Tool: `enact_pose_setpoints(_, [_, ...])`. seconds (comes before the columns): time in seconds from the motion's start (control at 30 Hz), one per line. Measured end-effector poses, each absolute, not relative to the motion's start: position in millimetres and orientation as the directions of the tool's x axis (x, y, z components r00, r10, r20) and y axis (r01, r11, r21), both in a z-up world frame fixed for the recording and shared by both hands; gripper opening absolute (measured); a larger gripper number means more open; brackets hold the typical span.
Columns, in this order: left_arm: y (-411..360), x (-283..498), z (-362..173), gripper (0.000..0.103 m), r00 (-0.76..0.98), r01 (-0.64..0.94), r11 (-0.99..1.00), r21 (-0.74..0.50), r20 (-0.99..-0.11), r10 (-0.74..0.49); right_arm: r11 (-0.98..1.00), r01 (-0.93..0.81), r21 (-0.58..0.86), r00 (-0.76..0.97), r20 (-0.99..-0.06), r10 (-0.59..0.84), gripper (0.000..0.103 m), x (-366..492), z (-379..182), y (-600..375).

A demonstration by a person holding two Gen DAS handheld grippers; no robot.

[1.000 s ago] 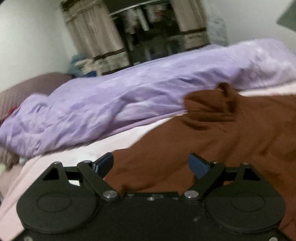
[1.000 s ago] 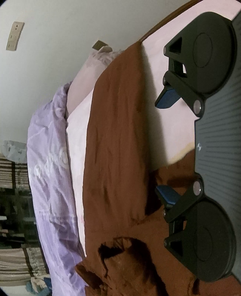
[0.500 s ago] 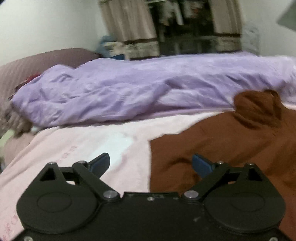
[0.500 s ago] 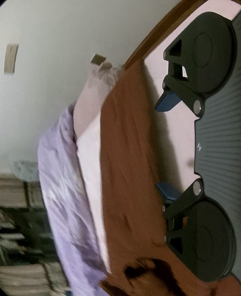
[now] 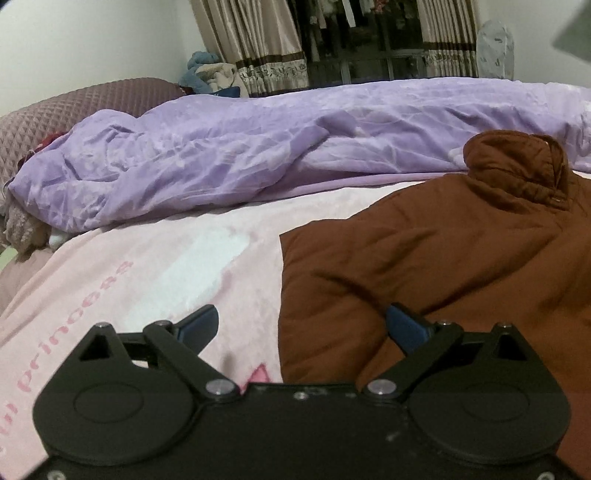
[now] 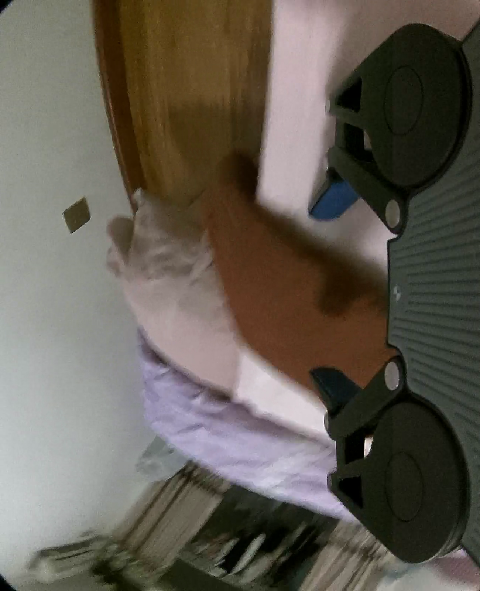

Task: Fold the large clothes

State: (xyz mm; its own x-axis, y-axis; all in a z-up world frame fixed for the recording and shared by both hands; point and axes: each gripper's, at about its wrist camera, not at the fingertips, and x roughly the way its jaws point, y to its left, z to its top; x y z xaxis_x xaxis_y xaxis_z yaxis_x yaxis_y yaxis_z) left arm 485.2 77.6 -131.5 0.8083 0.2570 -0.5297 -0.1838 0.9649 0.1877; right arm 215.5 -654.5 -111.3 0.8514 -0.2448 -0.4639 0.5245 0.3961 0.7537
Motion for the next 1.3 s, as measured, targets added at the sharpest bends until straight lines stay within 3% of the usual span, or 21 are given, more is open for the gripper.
enact_pose_setpoints(0.03, [79,483,-131,0.101,0.808,-0.183,0.966,0.184,-0.531,0.255,0.380,0.517,0.767,0.856,-0.460,-0.236,0.103,227,-112,-660])
enact_pose_setpoints(0.07, [79,482,-130,0.101,0.808,-0.183,0.967,0.180,-0.533,0.252,0.381,0.523,0.762,0.852,-0.461,-0.249,0.077,235,-110,-663])
enact_pose_setpoints(0.13, [80,480,-130,0.101,0.807,-0.183,0.968,0.171,-0.536,0.247,0.403,0.561,0.723,0.828,-0.496,-0.263,0.010,255,-112,-664])
enact_pose_setpoints(0.17, [80,480,-130,0.101,0.807,-0.183,0.968,0.169,-0.537,0.246,0.404,0.562,0.721,0.827,-0.501,-0.255,0.006,260,-115,-663])
enact_pose_setpoints(0.27, [77,480,-130,0.102,0.807,-0.185,0.964,0.189,-0.531,0.259,0.535,0.472,0.701,0.881,-0.386,-0.273,0.006,258,-96,-635])
enact_pose_setpoints(0.4, [71,480,-131,0.102,0.809,-0.187,0.957,0.224,-0.518,0.279,0.825,0.322,0.464,0.925,-0.339,-0.170,0.007,263,-48,-547])
enact_pose_setpoints(0.47, [71,480,-131,0.102,0.808,-0.187,0.957,0.220,-0.520,0.277,0.884,0.261,0.387,0.920,-0.378,-0.106,0.010,268,-50,-506])
enact_pose_setpoints(0.6, [72,481,-131,0.102,0.807,-0.187,0.960,0.210,-0.524,0.272,0.935,0.247,0.254,0.829,-0.555,-0.068,0.012,299,-91,-455])
enact_pose_setpoints(0.63, [72,481,-131,0.102,0.807,-0.188,0.959,0.211,-0.523,0.273,0.943,0.259,0.207,0.816,-0.569,-0.100,0.012,303,-103,-448])
enact_pose_setpoints(0.7, [72,480,-131,0.102,0.808,-0.188,0.959,0.214,-0.522,0.275,0.955,0.234,0.182,0.836,-0.540,-0.102,0.023,299,-104,-443])
enact_pose_setpoints(0.83, [72,471,-114,0.099,0.795,-0.155,0.957,0.245,-0.544,0.268,0.944,0.205,0.260,0.858,-0.511,-0.046,0.077,287,-83,-459])
enact_pose_setpoints(0.87, [71,464,-107,0.099,0.801,-0.145,0.956,0.254,-0.538,0.264,0.935,0.227,0.274,0.863,-0.502,-0.062,0.080,281,-78,-462])
enact_pose_setpoints(1.07, [56,417,-83,0.100,0.831,-0.065,0.931,0.360,-0.497,0.250,0.822,0.380,0.425,0.868,-0.472,-0.157,0.087,253,-77,-520])
enact_pose_setpoints(1.2, [58,395,-78,0.100,0.833,-0.042,0.935,0.352,-0.505,0.227,0.682,0.371,0.631,0.898,-0.431,-0.090,0.086,267,-92,-565])
enact_pose_setpoints(1.27, [66,392,-79,0.100,0.810,-0.048,0.950,0.307,-0.544,0.217,0.658,0.347,0.668,0.911,-0.406,-0.069,0.080,282,-94,-570])
enact_pose_setpoints(1.3, [69,391,-80,0.100,0.798,-0.055,0.956,0.289,-0.563,0.216,0.661,0.337,0.670,0.914,-0.401,-0.060,0.071,291,-94,-568])
